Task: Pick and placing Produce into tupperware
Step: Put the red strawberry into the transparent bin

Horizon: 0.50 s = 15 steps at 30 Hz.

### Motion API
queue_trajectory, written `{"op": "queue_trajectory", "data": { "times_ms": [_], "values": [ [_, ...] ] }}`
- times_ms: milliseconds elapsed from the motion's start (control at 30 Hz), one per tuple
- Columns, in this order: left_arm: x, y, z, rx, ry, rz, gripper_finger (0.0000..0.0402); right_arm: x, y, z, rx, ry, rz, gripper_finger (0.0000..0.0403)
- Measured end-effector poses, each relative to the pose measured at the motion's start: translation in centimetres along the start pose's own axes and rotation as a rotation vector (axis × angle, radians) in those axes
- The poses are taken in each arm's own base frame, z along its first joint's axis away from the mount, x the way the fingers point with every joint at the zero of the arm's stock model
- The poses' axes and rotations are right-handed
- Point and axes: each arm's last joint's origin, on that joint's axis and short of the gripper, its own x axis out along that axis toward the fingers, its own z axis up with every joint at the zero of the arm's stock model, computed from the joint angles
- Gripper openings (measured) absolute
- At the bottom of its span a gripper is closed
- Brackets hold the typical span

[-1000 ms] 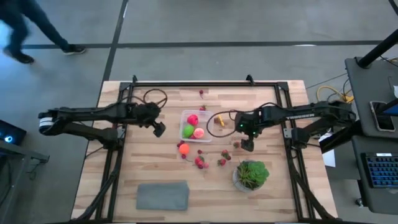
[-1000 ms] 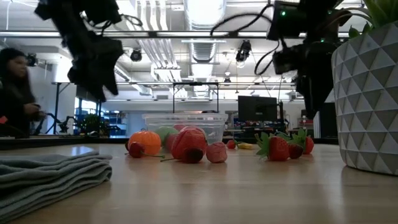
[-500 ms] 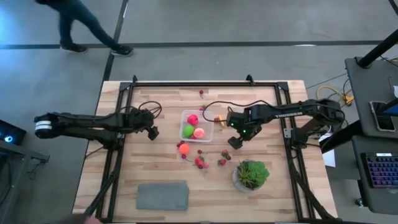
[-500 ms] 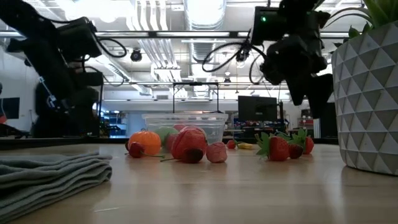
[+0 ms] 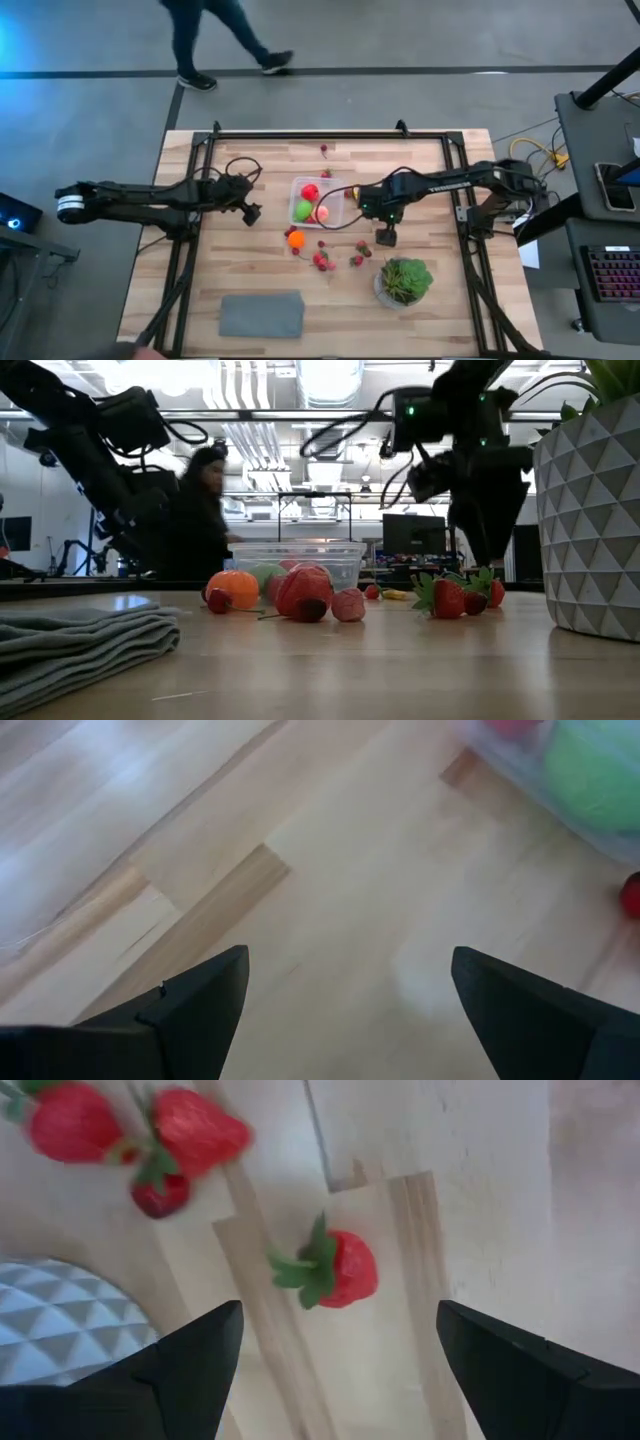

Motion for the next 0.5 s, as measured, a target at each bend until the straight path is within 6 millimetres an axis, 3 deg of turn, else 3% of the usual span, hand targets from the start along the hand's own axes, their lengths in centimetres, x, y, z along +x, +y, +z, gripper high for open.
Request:
{"op": "queue_trajectory", "data": {
  "times_ms": [233,500],
  "values": [
    [-0.1,-0.1,0.2,-0.008,-0.013,-0.007,0.0334,2.7,-0.2,0.1,-0.111,0.102,-0.010,0.0325],
    [-0.1,-0.2,0.5,-0.015,-0.033,-0.015,0.0334,3.1,-0.5,0.3,-0.103,0.101,-0.092,0.0325]
  ]
}}
